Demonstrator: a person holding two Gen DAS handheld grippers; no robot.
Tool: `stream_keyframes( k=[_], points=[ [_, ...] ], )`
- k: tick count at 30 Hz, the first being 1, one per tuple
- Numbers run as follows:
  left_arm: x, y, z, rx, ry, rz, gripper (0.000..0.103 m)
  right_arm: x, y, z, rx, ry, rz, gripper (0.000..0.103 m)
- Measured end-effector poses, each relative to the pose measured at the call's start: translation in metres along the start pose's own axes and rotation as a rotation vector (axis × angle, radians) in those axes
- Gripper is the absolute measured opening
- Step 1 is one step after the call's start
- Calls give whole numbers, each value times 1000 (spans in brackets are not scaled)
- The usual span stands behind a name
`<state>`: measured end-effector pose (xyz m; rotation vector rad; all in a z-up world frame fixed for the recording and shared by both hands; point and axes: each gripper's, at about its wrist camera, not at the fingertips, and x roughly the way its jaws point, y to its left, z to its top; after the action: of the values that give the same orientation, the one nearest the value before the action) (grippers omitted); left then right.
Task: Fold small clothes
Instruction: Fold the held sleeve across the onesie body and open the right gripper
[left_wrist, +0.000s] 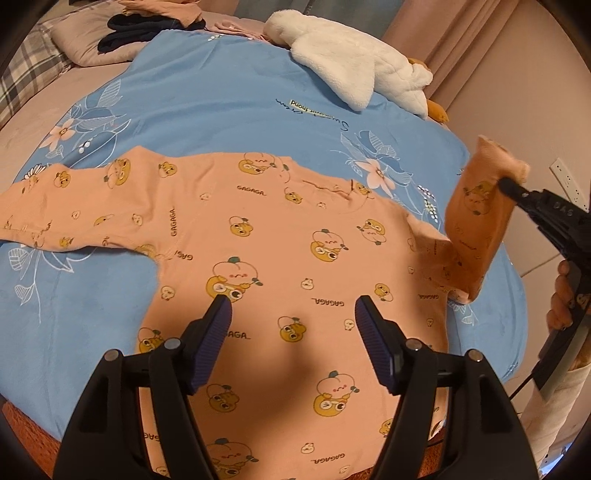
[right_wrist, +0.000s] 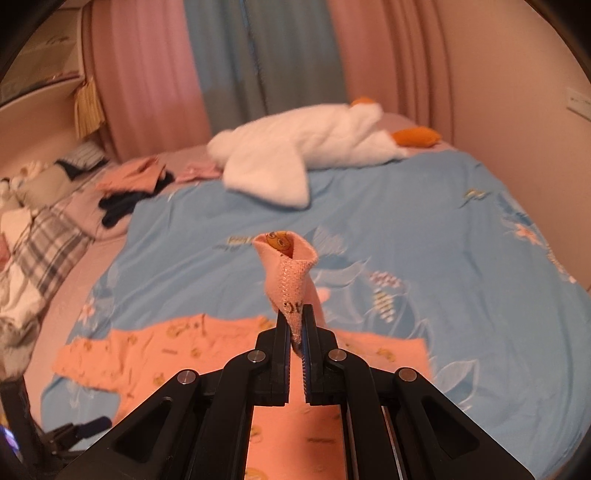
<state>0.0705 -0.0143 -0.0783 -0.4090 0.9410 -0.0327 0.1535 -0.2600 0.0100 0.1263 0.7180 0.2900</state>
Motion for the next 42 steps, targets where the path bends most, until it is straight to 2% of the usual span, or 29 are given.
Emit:
stream_keyframes(
  k=[12,19,34,36,38,40,42],
  points=[
    [-4,18,-2,-34,-3,11,69,52,41,-38,-13,174,57,6],
    [-5,26,-4,-51,0,16,69,77,55,-64,-27,271,56,6],
    [-6,37,-7,-71,10,28,69,110,65,-98,-4,401,63,6],
    [-7,39,-7,-72,11,29,69,109,64,-99,4,401,81,11],
    [-7,39,-7,-75,13,30,69,107,65,-99,8,407,124,30],
    [-7,39,-7,-74,13,28,70,101,69,-98,2,406,154,42],
    [-7,39,-7,-73,13,27,70,91,75,-93,-15,390,169,43]
  ],
)
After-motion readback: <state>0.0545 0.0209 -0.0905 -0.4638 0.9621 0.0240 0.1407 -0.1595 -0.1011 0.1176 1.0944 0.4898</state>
